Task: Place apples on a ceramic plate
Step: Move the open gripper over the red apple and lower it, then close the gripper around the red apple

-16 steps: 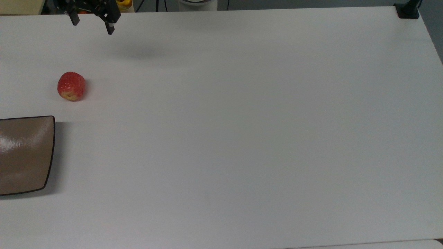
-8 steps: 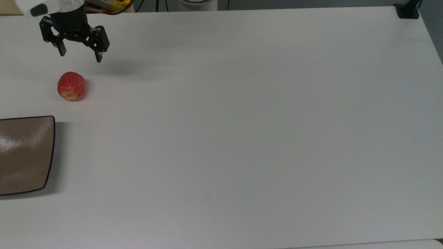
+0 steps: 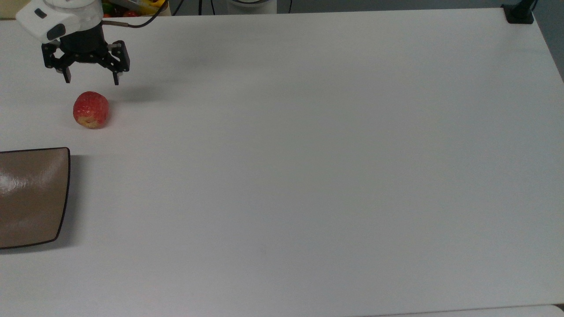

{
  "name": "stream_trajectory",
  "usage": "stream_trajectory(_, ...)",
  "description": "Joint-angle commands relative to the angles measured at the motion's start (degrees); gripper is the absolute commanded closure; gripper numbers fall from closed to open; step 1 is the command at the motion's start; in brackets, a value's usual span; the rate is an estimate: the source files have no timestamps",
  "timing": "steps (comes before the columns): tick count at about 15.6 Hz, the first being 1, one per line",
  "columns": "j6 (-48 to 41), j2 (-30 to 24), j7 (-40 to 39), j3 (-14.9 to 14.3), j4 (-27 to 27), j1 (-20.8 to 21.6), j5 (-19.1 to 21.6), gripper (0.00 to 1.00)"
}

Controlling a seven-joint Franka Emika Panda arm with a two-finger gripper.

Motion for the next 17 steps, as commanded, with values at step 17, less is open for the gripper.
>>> stream_trajectory(17,3.28,6.67,13.97,0.27,2.09,-3.56,-4.43,0.0)
